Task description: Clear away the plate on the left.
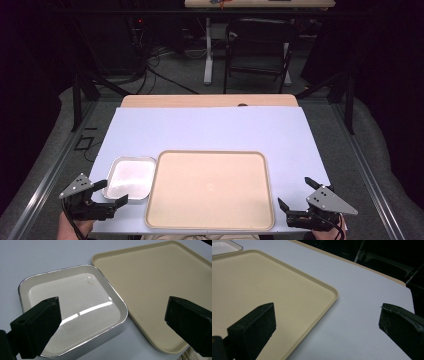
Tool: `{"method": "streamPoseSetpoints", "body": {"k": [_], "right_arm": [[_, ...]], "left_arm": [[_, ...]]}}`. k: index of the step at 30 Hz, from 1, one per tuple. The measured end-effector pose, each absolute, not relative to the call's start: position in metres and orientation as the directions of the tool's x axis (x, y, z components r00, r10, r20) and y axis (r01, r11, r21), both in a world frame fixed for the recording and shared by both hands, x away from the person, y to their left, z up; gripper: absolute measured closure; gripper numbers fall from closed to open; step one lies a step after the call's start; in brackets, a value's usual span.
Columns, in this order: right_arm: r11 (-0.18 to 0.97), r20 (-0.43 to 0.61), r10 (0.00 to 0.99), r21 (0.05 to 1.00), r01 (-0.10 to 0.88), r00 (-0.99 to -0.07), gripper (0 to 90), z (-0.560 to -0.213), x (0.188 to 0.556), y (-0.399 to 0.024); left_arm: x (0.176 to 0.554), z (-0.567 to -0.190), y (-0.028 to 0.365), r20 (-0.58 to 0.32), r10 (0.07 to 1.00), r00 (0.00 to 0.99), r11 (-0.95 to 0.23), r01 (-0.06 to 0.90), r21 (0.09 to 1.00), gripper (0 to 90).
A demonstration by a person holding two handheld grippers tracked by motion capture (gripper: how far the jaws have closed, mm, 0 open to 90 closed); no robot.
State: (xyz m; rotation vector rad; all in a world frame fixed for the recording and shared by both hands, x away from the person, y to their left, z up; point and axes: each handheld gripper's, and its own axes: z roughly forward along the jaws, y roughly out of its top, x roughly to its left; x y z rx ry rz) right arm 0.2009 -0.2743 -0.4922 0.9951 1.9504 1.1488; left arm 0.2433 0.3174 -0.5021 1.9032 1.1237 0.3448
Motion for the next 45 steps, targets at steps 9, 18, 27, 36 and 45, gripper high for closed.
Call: {"method": "streamPoseSetpoints", "body": {"k": [9, 18, 27, 36, 45], "right_arm": [[0.330, -0.151, 0.855, 0.897, 0.295, -0.496, 0.7, -0.493, 0.203, -0.274], [0.329, -0.150, 0.858, 0.895, 0.302, -0.491, 0.8, -0.493, 0.203, -0.274], [0.336, -0.146, 0.852, 0.890, 0.309, -0.503, 1.0, -0.494, 0.204, -0.274], [0.334, -0.145, 0.854, 0.889, 0.312, -0.500, 1.0, -0.494, 0.204, -0.274], [0.337, -0.142, 0.851, 0.887, 0.316, -0.506, 1.1, -0.494, 0.205, -0.274]], "left_arm": [[0.265, -0.499, 0.320, -0.197, 0.830, 0.522, -0.212, 0.621, 0.755, 0.0], [0.283, -0.501, 0.323, -0.188, 0.843, 0.505, -0.231, 0.654, 0.720, 0.0], [0.300, -0.507, 0.332, -0.197, 0.863, 0.465, -0.221, 0.697, 0.682, 0.0], [0.321, -0.521, 0.346, -0.202, 0.889, 0.410, -0.205, 0.752, 0.627, 1.5], [0.336, -0.537, 0.355, -0.200, 0.907, 0.371, -0.202, 0.800, 0.565, 16.6]]}}
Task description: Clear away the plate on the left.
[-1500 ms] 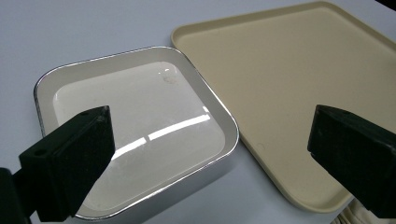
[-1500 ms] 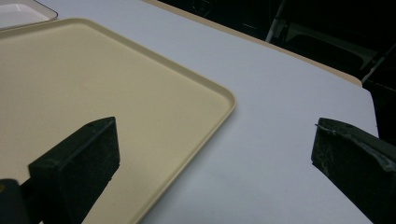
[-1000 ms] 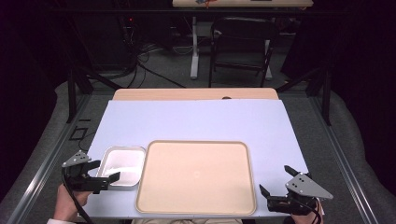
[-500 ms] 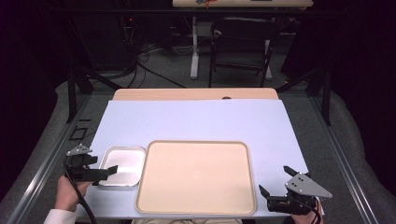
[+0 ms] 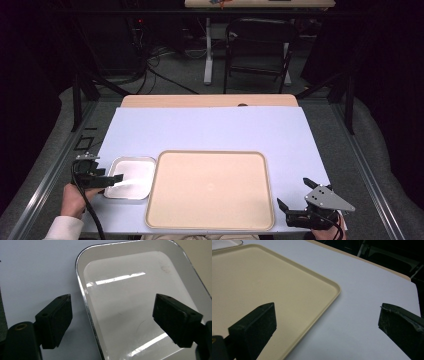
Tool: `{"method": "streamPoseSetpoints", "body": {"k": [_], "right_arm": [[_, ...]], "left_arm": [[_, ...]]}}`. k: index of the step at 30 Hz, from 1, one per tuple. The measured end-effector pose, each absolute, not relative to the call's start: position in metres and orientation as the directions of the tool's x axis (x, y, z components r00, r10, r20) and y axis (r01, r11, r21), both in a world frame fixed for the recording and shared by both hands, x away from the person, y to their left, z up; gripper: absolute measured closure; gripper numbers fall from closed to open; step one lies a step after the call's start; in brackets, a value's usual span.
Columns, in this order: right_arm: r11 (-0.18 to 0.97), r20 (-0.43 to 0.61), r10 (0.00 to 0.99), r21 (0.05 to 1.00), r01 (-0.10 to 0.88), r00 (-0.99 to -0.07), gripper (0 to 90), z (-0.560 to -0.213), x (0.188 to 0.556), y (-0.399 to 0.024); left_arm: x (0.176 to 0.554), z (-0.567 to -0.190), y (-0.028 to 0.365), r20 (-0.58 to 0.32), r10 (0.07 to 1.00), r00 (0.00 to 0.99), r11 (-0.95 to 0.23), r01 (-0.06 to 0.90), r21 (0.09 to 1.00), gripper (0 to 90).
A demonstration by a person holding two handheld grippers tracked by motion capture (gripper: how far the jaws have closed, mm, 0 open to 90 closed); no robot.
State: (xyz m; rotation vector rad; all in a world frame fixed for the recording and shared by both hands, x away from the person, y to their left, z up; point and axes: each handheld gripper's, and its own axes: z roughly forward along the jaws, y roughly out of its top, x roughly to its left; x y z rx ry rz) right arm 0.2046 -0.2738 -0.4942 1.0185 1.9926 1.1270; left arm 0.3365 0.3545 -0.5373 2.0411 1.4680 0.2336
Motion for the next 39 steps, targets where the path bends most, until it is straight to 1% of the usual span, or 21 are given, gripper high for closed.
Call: {"method": "streamPoseSetpoints", "body": {"k": [3, 4, 5, 10, 12, 14, 15, 16, 17, 28, 31, 33, 35, 36, 38, 39], "right_arm": [[0.338, -0.145, 0.850, 0.887, 0.314, -0.507, 1.2, -0.494, 0.205, -0.274], [0.339, -0.143, 0.850, 0.885, 0.318, -0.507, 1.2, -0.494, 0.205, -0.274], [0.338, -0.142, 0.850, 0.886, 0.317, -0.508, 1.3, -0.494, 0.205, -0.274], [0.342, -0.144, 0.847, 0.885, 0.316, -0.512, 1.4, -0.494, 0.205, -0.273], [0.342, -0.144, 0.847, 0.885, 0.317, -0.511, 1.5, -0.495, 0.205, -0.274], [0.341, -0.145, 0.848, 0.885, 0.316, -0.509, 1.6, -0.494, 0.205, -0.273], [0.341, -0.143, 0.849, 0.884, 0.319, -0.509, 1.6, -0.495, 0.205, -0.273], [0.341, -0.143, 0.849, 0.884, 0.319, -0.509, 1.6, -0.495, 0.205, -0.273], [0.341, -0.143, 0.848, 0.884, 0.319, -0.510, 1.6, -0.495, 0.205, -0.274], [0.341, -0.145, 0.850, 0.884, 0.320, -0.506, 2.0, -0.495, 0.205, -0.274], [0.343, -0.145, 0.850, 0.883, 0.321, -0.507, 2.1, -0.495, 0.205, -0.274], [0.342, -0.145, 0.849, 0.883, 0.321, -0.508, 2.1, -0.495, 0.205, -0.274], [0.343, -0.146, 0.850, 0.883, 0.320, -0.507, 2.3, -0.495, 0.205, -0.274], [0.343, -0.146, 0.850, 0.883, 0.320, -0.507, 2.3, -0.495, 0.205, -0.274], [0.341, -0.145, 0.850, 0.884, 0.320, -0.507, 2.3, -0.495, 0.205, -0.274], [0.343, -0.146, 0.850, 0.883, 0.320, -0.506, 2.3, -0.495, 0.205, -0.274]], "left_arm": [[0.338, -0.541, 0.353, -0.195, 0.913, 0.359, -0.202, 0.812, 0.548, 23.9], [0.338, -0.541, 0.353, -0.196, 0.915, 0.352, -0.197, 0.816, 0.543, 30.5], [0.339, -0.543, 0.353, -0.187, 0.919, 0.347, -0.201, 0.820, 0.536, 31.4], [0.338, -0.544, 0.353, -0.169, 0.931, 0.324, -0.189, 0.823, 0.535, 42.7], [0.337, -0.545, 0.354, -0.148, 0.933, 0.327, -0.199, 0.815, 0.545, 44.5], [0.336, -0.545, 0.354, -0.135, 0.937, 0.322, -0.199, 0.810, 0.552, 52.1], [0.335, -0.545, 0.355, -0.137, 0.939, 0.314, -0.190, 0.810, 0.554, 54.5], [0.335, -0.546, 0.356, -0.137, 0.940, 0.311, -0.187, 0.809, 0.557, 54.5], [0.335, -0.546, 0.357, -0.140, 0.943, 0.301, -0.175, 0.810, 0.560, 59.4], [0.333, -0.546, 0.359, -0.151, 0.954, 0.259, -0.132, 0.815, 0.564, 66.3], [0.333, -0.547, 0.361, -0.180, 0.948, 0.263, -0.117, 0.813, 0.571, 73.4], [0.333, -0.548, 0.363, -0.191, 0.946, 0.264, -0.110, 0.811, 0.574, 74.0], [0.332, -0.549, 0.365, -0.209, 0.944, 0.257, -0.093, 0.811, 0.577, 77.3], [0.332, -0.549, 0.366, -0.215, 0.943, 0.253, -0.087, 0.812, 0.577, 77.3], [0.332, -0.550, 0.368, -0.229, 0.942, 0.244, -0.070, 0.813, 0.579, 81.8], [0.332, -0.550, 0.369, -0.238, 0.941, 0.239, -0.060, 0.813, 0.580, 81.8]]}}
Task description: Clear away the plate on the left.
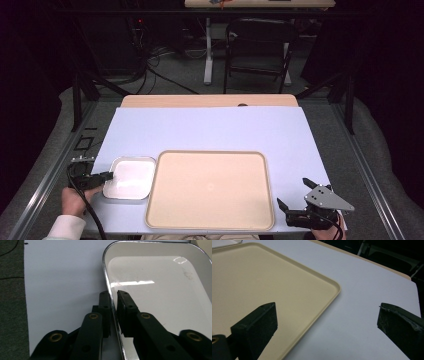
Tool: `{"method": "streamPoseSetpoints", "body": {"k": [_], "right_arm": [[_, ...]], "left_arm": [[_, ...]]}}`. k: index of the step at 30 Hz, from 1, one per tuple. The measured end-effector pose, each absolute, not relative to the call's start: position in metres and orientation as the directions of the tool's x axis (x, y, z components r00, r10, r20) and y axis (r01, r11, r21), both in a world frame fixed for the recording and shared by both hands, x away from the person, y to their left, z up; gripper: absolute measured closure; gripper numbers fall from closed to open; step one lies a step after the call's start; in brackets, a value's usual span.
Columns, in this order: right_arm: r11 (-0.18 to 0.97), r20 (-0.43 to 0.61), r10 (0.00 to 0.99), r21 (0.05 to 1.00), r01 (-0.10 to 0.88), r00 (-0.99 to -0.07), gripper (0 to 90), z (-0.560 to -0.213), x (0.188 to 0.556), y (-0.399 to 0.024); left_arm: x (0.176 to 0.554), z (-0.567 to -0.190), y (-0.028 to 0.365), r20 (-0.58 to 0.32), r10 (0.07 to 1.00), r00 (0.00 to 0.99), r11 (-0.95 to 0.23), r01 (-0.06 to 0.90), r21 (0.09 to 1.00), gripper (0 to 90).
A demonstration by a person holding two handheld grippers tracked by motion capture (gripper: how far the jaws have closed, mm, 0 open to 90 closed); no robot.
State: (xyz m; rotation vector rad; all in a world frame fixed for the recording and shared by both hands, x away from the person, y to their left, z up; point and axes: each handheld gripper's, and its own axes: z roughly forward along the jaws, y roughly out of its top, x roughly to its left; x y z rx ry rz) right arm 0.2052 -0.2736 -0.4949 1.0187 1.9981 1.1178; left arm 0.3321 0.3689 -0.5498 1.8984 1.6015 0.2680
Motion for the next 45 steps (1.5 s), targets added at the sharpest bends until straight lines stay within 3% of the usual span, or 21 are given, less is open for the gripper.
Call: {"method": "streamPoseSetpoints", "body": {"k": [21, 45], "right_arm": [[0.342, -0.149, 0.851, 0.884, 0.317, -0.503, 2.3, -0.495, 0.205, -0.274], [0.345, -0.151, 0.852, 0.882, 0.321, -0.501, 2.2, -0.495, 0.205, -0.273]], "left_arm": [[0.325, -0.544, 0.377, -0.318, 0.922, 0.220, 0.029, 0.781, 0.624, 88.0], [0.308, -0.519, 0.374, -0.285, 0.921, 0.267, 0.028, 0.684, 0.729, 88.1]]}}
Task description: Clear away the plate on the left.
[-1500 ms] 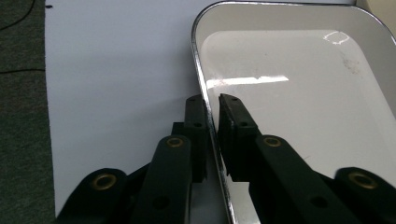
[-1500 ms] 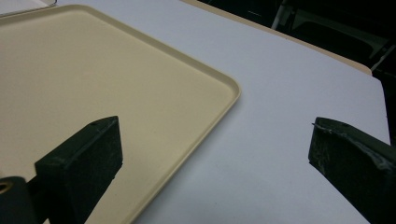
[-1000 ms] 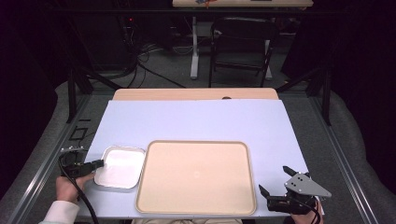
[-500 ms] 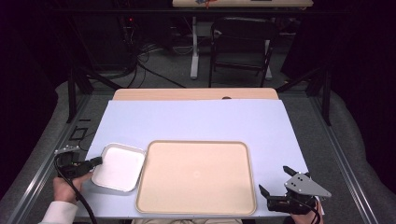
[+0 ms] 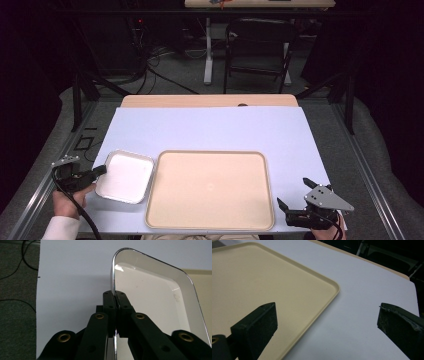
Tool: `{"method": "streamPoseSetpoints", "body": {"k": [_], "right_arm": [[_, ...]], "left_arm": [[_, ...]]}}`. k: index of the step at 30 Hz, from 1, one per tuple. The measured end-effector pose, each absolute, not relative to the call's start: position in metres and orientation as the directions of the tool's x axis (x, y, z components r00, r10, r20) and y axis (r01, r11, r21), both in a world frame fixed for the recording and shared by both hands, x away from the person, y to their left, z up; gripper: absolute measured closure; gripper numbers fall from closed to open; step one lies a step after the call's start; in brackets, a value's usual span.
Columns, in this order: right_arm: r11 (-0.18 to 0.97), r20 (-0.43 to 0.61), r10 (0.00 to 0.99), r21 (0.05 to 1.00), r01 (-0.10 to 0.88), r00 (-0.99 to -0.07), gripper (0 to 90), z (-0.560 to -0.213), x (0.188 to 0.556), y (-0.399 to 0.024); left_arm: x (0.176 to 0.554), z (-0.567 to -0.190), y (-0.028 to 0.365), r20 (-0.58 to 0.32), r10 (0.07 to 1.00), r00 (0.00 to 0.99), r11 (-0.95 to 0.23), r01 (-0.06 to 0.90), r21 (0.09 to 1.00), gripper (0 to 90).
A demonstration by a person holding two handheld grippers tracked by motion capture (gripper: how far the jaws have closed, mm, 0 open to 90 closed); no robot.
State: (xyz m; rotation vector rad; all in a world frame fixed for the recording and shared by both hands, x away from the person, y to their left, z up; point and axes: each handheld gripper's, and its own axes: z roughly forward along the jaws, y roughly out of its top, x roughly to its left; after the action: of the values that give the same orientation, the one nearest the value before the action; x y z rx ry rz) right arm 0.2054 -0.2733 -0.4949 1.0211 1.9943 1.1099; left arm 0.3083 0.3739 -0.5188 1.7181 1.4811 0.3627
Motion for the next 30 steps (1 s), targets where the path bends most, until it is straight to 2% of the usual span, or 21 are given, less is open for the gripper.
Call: {"method": "streamPoseSetpoints", "body": {"k": [30], "right_arm": [[0.354, -0.154, 0.848, 0.877, 0.325, -0.507, 1.0, -0.495, 0.206, -0.272]], "left_arm": [[0.302, -0.492, 0.351, -0.286, 0.899, 0.331, 0.037, 0.594, 0.804, 88.1]]}}
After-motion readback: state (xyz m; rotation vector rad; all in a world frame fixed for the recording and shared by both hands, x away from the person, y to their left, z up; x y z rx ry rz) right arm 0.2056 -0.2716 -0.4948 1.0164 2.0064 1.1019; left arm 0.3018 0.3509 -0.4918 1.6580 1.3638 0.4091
